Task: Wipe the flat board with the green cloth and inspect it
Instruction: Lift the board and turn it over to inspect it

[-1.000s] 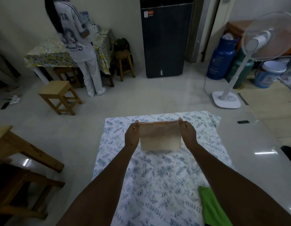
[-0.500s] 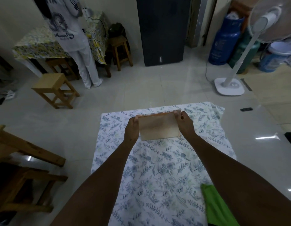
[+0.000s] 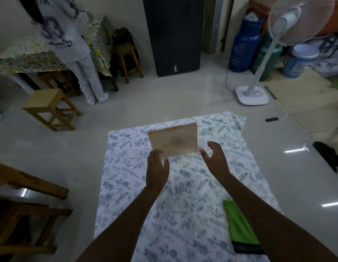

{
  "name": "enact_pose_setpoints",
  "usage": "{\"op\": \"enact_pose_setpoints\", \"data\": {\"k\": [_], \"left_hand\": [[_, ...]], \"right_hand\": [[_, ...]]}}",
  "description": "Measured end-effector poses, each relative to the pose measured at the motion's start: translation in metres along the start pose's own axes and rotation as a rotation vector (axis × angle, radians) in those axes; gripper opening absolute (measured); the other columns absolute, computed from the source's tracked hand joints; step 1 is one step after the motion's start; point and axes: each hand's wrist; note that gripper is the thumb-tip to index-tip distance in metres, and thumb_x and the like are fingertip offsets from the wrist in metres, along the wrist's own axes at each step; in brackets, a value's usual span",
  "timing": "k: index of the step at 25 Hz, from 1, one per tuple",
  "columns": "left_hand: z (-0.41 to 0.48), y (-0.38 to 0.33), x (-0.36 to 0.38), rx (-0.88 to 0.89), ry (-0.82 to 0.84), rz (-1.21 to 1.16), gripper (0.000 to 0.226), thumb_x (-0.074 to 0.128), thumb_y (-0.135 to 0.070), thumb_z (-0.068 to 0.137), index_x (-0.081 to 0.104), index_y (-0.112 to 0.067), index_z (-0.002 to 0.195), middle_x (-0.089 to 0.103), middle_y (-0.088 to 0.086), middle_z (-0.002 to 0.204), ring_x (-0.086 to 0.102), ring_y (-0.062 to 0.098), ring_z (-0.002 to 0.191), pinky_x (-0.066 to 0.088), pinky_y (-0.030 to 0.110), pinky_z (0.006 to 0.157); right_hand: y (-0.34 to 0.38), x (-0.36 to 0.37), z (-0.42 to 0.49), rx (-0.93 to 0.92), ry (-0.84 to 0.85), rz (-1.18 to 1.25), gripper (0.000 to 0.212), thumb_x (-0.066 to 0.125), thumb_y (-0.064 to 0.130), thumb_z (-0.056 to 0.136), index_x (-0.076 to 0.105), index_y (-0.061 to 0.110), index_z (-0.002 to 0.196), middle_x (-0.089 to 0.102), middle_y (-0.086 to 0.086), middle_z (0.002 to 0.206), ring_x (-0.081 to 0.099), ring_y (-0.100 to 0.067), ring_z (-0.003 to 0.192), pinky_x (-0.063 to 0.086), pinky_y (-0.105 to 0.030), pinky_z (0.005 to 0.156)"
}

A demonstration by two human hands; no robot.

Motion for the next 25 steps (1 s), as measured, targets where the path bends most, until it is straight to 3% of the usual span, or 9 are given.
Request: {"op": "enact_pose_setpoints", "data": {"k": [4, 8, 12, 16, 21, 25], "left_hand": [[-0.045, -0.014, 0.020, 0.145, 0.159, 0.020, 0.030, 0.056, -0.016, 0.093, 0.054, -0.006, 0.122, 0.056, 0.011, 0.125, 0.049, 0.025, 0.121, 0.037, 0.028, 0.102], [-0.104, -0.023, 0.048, 0.233, 0.345, 0.017, 0.031, 0.055, -0.020, 0.094, 0.054, -0.009, 0.123, 0.057, 0.010, 0.126, 0.051, 0.024, 0.119, 0.040, 0.029, 0.099], [-0.148, -0.027, 0.077, 0.203, 0.580, 0.006, 0.035, 0.055, -0.024, 0.096, 0.053, -0.010, 0.128, 0.057, 0.008, 0.128, 0.051, 0.023, 0.118, 0.037, 0.024, 0.096], [-0.171, -0.044, 0.104, 0.186, 0.788, -0.025, 0.042, 0.054, -0.022, 0.096, 0.047, -0.009, 0.136, 0.054, 0.013, 0.130, 0.053, 0.027, 0.118, 0.043, 0.034, 0.096], [-0.172, -0.070, 0.138, 0.037, 0.795, -0.121, 0.051, 0.062, -0.031, 0.085, 0.043, -0.019, 0.130, 0.060, 0.006, 0.115, 0.059, 0.020, 0.101, 0.053, 0.039, 0.081], [-0.180, -0.083, 0.147, 0.016, 0.825, -0.071, 0.055, 0.063, -0.006, 0.082, 0.040, -0.010, 0.132, 0.067, 0.014, 0.103, 0.066, 0.023, 0.086, 0.057, 0.039, 0.068]], "right_hand": [[-0.029, -0.025, -0.066, -0.001, -0.030, -0.033, 0.046, 0.061, 0.034, 0.092, 0.051, 0.010, 0.129, 0.055, -0.006, 0.128, 0.052, -0.019, 0.119, 0.043, -0.035, 0.101], [-0.067, -0.043, -0.135, -0.007, -0.086, -0.141, 0.040, 0.064, 0.026, 0.090, 0.055, 0.007, 0.124, 0.060, -0.011, 0.121, 0.056, -0.026, 0.114, 0.047, -0.041, 0.096], [-0.107, -0.057, -0.181, 0.077, -0.024, -0.392, 0.046, 0.056, 0.029, 0.087, 0.058, 0.001, 0.123, 0.060, -0.022, 0.122, 0.058, -0.040, 0.111, 0.052, -0.048, 0.088], [-0.127, -0.069, -0.202, 0.240, 0.007, -0.533, 0.046, 0.058, 0.019, 0.090, 0.052, 0.014, 0.135, 0.044, -0.021, 0.139, 0.043, -0.040, 0.121, 0.044, -0.051, 0.090], [-0.142, -0.075, -0.192, 0.319, -0.016, -0.419, 0.046, 0.048, 0.005, 0.089, 0.056, 0.023, 0.131, 0.041, -0.018, 0.138, 0.035, -0.036, 0.123, 0.035, -0.049, 0.098], [-0.157, -0.083, -0.182, 0.227, 0.014, -0.411, 0.042, 0.048, 0.002, 0.090, 0.059, 0.018, 0.127, 0.046, -0.018, 0.135, 0.039, -0.036, 0.120, 0.036, -0.046, 0.098]]}}
Point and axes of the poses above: each hand's wrist, its own z-axis towards the middle knuckle, its own x-axis out of the palm, y = z × x
